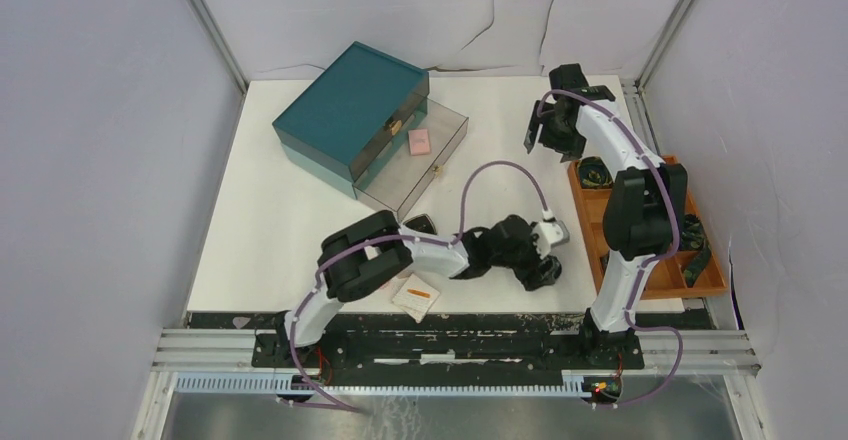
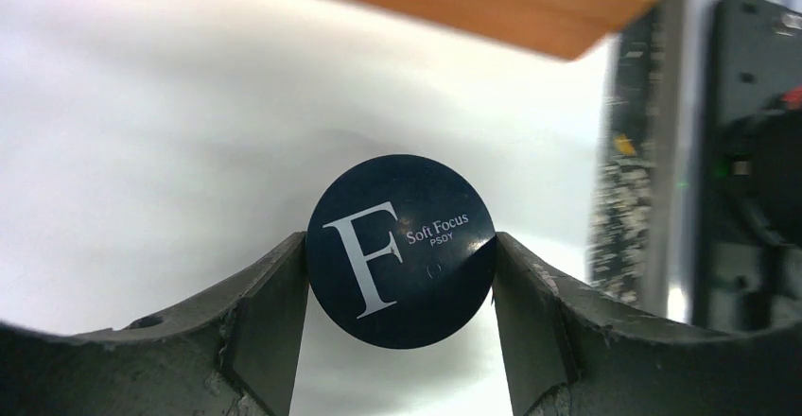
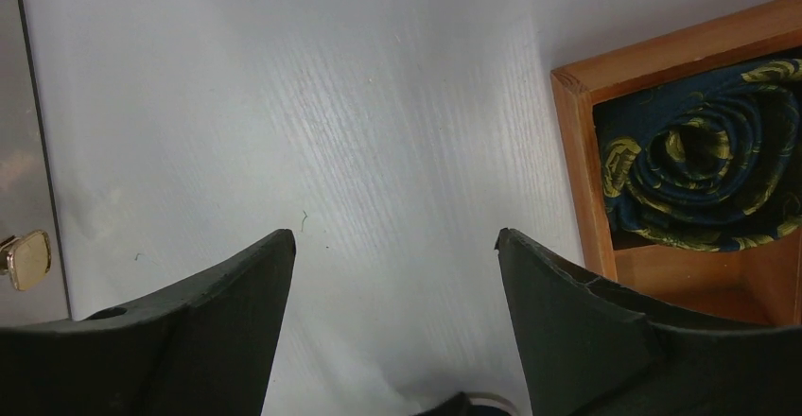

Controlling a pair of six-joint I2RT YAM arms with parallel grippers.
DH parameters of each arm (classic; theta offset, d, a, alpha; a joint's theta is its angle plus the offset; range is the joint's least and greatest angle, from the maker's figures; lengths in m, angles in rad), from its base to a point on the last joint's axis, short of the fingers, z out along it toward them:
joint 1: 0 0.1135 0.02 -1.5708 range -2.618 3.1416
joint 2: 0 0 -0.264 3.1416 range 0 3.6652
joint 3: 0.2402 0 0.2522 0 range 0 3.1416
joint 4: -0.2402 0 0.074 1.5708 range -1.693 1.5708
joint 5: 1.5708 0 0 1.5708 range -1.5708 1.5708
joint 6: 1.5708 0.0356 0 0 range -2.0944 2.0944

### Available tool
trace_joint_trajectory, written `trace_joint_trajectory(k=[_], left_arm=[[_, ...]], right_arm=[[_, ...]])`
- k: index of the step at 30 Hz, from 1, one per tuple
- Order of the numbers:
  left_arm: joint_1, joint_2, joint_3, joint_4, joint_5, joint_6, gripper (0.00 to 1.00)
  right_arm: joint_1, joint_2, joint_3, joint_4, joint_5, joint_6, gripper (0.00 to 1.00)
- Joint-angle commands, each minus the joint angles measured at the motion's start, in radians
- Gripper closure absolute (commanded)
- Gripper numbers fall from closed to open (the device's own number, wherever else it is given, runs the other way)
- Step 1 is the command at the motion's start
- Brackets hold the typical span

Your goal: Organize the makeup

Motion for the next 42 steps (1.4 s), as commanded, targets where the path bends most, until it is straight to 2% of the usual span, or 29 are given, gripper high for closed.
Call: trace_joint_trajectory(k=[1,9,19,33,42], left_arm=[[0.147,-0.074,-0.057,-0.213,-0.060,-0.006,0.71],[0.217,-0.187,0.087,-0.530,-0.063,0.114,0.69],[0.356,-0.335,0.129,-0.676,-0.085,0.155,0.66],[0.617,-0.416,0.221,-0.742,-0.061,0.160,0.65],[0.703,-0.416,0.172,-0.718,-0.154,0.149,0.62]], right_arm=[[-0.003,0.009,0.003,0.027,-0.023,0.025,0.16],[-0.003,0.013,-0.014,0.055,-0.064,0.060,0.18],[-0.003,0.027,-0.053,0.091,-0.118,0.102,0.21],[0.006,-0.040,-0.172,0.112,-0.130,0.075,0.23],[0.093,-0.070,-0.220,0.107,-0.137,0.050,0.23]])
